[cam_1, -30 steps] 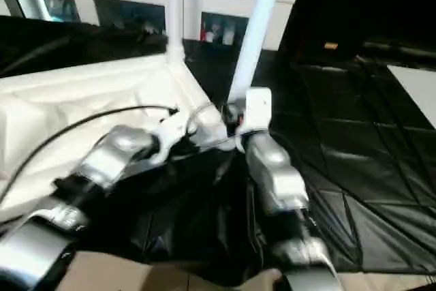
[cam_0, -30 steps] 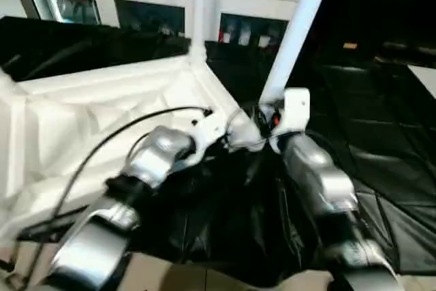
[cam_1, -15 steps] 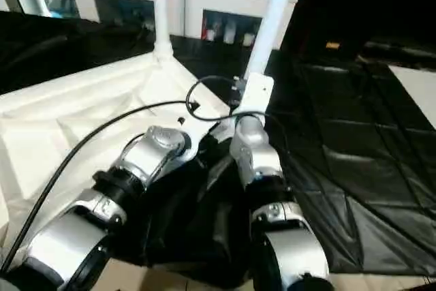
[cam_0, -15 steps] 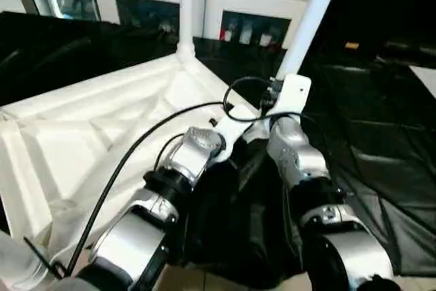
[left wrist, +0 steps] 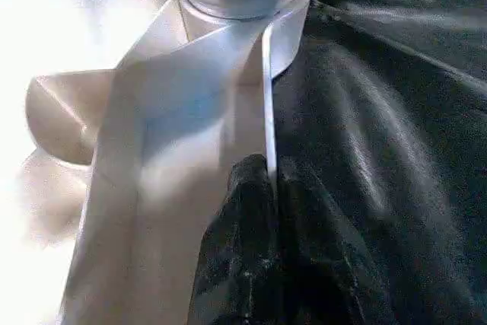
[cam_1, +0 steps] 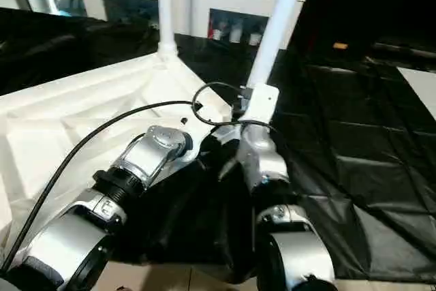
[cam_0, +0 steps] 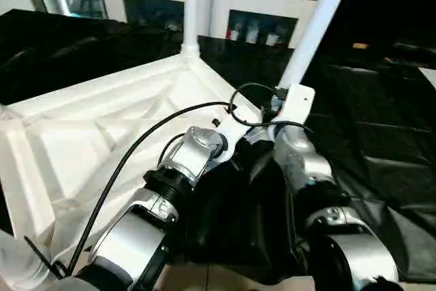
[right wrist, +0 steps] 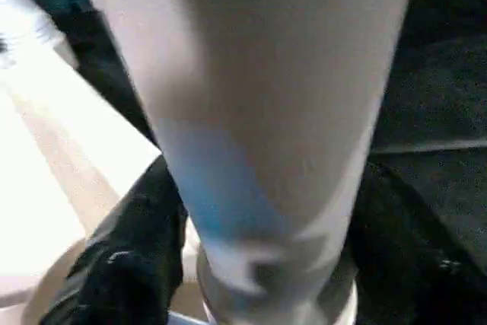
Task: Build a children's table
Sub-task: Rotate leg to tighten
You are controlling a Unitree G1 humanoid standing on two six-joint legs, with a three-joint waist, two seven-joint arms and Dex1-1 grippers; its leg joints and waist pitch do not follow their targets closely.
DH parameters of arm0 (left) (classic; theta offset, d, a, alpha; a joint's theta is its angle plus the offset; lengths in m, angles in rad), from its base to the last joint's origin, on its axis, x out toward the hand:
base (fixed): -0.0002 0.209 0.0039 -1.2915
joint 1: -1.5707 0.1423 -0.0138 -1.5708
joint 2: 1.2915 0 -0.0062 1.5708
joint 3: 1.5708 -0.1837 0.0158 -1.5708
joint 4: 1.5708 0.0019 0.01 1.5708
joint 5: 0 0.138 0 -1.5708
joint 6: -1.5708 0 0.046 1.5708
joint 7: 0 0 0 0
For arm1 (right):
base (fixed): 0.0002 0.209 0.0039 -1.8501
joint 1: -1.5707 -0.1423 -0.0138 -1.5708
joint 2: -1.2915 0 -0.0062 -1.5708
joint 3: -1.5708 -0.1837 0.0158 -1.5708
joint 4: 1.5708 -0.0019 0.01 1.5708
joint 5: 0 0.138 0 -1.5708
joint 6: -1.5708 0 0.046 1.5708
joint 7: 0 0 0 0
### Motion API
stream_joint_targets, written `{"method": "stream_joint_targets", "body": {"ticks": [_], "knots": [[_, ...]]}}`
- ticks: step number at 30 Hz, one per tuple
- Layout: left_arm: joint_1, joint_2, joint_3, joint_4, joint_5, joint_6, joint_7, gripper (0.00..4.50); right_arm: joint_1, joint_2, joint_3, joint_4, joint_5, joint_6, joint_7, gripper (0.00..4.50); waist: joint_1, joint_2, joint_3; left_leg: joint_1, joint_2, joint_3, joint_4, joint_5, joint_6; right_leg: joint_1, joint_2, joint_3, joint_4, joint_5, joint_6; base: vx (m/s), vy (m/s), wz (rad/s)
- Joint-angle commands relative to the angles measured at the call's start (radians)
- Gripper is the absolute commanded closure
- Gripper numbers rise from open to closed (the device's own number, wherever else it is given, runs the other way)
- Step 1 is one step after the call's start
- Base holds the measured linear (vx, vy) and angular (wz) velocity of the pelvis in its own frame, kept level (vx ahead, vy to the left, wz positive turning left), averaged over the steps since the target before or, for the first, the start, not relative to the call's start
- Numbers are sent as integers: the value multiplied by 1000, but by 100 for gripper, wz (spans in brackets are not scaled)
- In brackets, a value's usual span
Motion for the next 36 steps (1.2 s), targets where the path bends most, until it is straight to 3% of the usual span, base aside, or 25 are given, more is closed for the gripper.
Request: {"method": "stream_joint_targets", "body": {"ticks": [1,2,4,6,7,9,11,12,13,16,19,21,25,31,36], "knots": [[9,24,-11,-68,-13,-68,-52,450,66,-49,25,-178,-4,74,61,108,8,2,-66,17,18,4,-59,-17,79,65,-49,16,-42,245,-247,0,0,0],[14,30,-14,-72,-12,-69,-63,450,87,-59,33,-221,-3,93,75,102,15,10,-68,20,19,3,-57,0,79,66,-50,17,-38,272,-241,0,0,0],[21,42,-21,-76,-9,-89,-84,450,122,-77,44,-295,4,119,103,83,16,4,-67,19,16,4,-58,1,80,67,-47,17,-42,272,-239,0,0,0],[34,65,-23,-78,-11,-109,-121,450,205,-131,77,-444,39,196,187,61,21,11,-59,21,19,4,-63,-49,66,64,-47,18,-51,197,-236,0,0,0],[39,75,-24,-80,-14,-116,-137,450,239,-155,91,-502,55,232,222,61,25,10,-62,22,21,3,-63,-54,63,67,-49,18,-49,189,-236,0,0,0],[46,98,-32,-81,-14,-142,-173,450,302,-233,155,-590,50,296,308,39,28,19,-57,21,21,2,-65,-74,53,64,-48,19,-55,151,-229,0,0,0],[49,106,-36,-83,-14,-152,-186,450,319,-252,168,-616,46,318,327,27,22,15,-56,15,19,1,-67,-97,38,65,-52,20,-58,91,-226,0,0,0],[68,137,-52,-123,-27,-159,-254,450,366,-298,174,-657,78,329,407,27,24,23,-56,19,21,0,-68,-127,31,61,-54,20,-63,41,-224,0,0,0],[79,153,-61,-149,-34,-163,-293,450,388,-321,175,-677,95,333,451,27,22,19,-53,20,25,1,-69,-139,32,59,-55,22,-65,25,-227,0,0,0],[104,188,-76,-209,-56,-162,-386,450,420,-364,171,-710,133,345,543,27,23,22,-53,16,26,1,-68,-134,33,55,-54,22,-61,20,-242,0,0,0],[138,239,-96,-275,-95,-197,-524,450,455,-438,193,-748,178,337,701,27,25,25,-52,15,29,1,-68,-124,42,55,-54,22,-58,45,-247,0,0,0],[156,278,-117,-310,-106,-218,-607,450,485,-511,240,-772,171,299,819,27,28,27,-56,19,29,1,-64,-118,50,54,-53,19,-55,66,-256,0,0,0],[164,305,-119,-325,-97,-222,-619,450,479,-534,237,-758,178,309,877,27,44,25,-55,20,30,5,-63,-111,58,49,-55,18,-52,67,-266,0,0,0],[165,322,-121,-336,-97,-221,-642,450,480,-575,272,-745,152,281,945,27,46,22,-56,18,28,4,-63,-109,46,52,-57,18,-53,37,-253,0,0,0],[165,330,-124,-346,-97,-226,-663,450,468,-586,283,-689,125,255,991,27,48,21,-60,17,27,5,-57,-79,62,53,-56,17,-47,82,-267,0,0,0]]}}
